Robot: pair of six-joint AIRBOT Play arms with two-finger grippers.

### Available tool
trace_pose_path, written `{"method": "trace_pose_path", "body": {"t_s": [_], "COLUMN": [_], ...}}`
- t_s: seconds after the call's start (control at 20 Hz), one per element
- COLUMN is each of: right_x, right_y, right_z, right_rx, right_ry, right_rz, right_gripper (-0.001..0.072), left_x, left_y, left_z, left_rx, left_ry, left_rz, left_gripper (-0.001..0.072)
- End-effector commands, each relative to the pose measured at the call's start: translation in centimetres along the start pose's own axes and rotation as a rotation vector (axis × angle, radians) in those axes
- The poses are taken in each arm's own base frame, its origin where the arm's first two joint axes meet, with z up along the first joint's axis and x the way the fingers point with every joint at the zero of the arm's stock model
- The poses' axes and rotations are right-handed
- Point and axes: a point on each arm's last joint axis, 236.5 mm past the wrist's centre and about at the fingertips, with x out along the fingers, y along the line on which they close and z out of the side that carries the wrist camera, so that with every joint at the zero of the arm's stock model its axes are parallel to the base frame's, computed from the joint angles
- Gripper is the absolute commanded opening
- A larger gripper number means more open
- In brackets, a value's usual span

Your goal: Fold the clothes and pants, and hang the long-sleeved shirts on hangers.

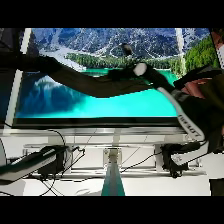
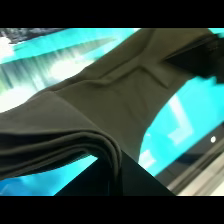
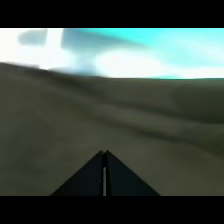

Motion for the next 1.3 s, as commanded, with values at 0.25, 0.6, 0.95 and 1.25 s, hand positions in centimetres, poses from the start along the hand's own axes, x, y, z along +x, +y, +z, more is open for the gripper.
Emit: {"method": "trace_pose_path", "body": {"t_s": [0.25, 0.6, 0.95, 1.25], "right_x": [5.6, 0.8, -12.6, -21.6], "right_y": [17.0, 3.8, -15.7, -27.7], "right_z": [-10.5, -1.6, 4.3, 1.1], "right_rx": [-0.129, -0.128, 0.133, 0.327], "right_ry": [0.209, 0.160, 0.137, 0.203], "right_rz": [0.217, -0.003, -0.255, -0.436], "right_gripper": [0.0011, 0.0011, 0.0011, 0.0276], "left_x": [-1.6, 2.7, 18.0, 24.9], "left_y": [0.5, -4.0, -16.4, -20.3], "left_z": [1.8, 3.8, 2.6, -0.1], "left_rx": [0.040, 0.084, 0.175, 0.215], "left_ry": [-0.082, -0.111, -0.050, -0.040], "left_rz": [0.107, -0.017, -0.226, -0.222], "left_gripper": [0.0010, 0.0009, 0.0010, 0.0691]}}
